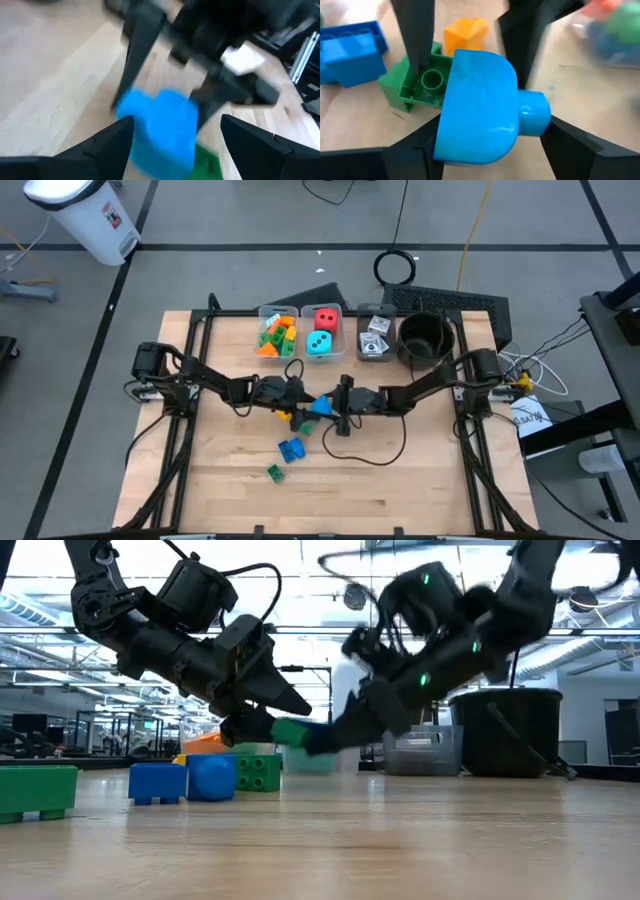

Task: Pick & Place Toys
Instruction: Put the blue game piece into the left transparent bin

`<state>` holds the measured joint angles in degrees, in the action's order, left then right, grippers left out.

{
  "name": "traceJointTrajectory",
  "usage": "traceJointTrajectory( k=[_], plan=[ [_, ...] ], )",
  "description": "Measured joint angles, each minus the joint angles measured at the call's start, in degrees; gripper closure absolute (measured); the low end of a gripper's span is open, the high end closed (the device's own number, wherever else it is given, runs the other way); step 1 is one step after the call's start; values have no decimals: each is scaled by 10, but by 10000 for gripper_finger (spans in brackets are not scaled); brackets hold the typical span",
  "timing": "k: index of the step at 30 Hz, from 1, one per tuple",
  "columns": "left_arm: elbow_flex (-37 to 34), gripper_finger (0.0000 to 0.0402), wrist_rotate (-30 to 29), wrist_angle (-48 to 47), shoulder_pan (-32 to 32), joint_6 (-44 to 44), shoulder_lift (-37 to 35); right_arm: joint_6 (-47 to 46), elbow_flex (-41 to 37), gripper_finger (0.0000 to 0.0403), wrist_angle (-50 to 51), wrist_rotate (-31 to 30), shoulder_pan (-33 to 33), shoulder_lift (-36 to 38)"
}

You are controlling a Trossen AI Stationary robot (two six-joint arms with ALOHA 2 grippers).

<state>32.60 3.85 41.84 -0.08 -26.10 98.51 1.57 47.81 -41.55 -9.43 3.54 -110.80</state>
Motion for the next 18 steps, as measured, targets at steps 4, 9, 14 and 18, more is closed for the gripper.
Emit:
traceJointTrajectory(
  k=[4, 9, 14, 18],
  plan=[
    [0, 96, 1, 17, 0, -32, 1, 18, 2, 155, 82, -46, 11, 59],
    [0, 96, 5, 35, 0, -64, 1, 72, 1, 155, 118, -123, 47, 102],
    [0, 96, 7, 55, 0, -66, 1, 115, 1, 155, 121, -204, 75, 118],
    [0, 96, 6, 58, 0, -60, 1, 123, 1, 155, 125, -220, 78, 119]
  ],
)
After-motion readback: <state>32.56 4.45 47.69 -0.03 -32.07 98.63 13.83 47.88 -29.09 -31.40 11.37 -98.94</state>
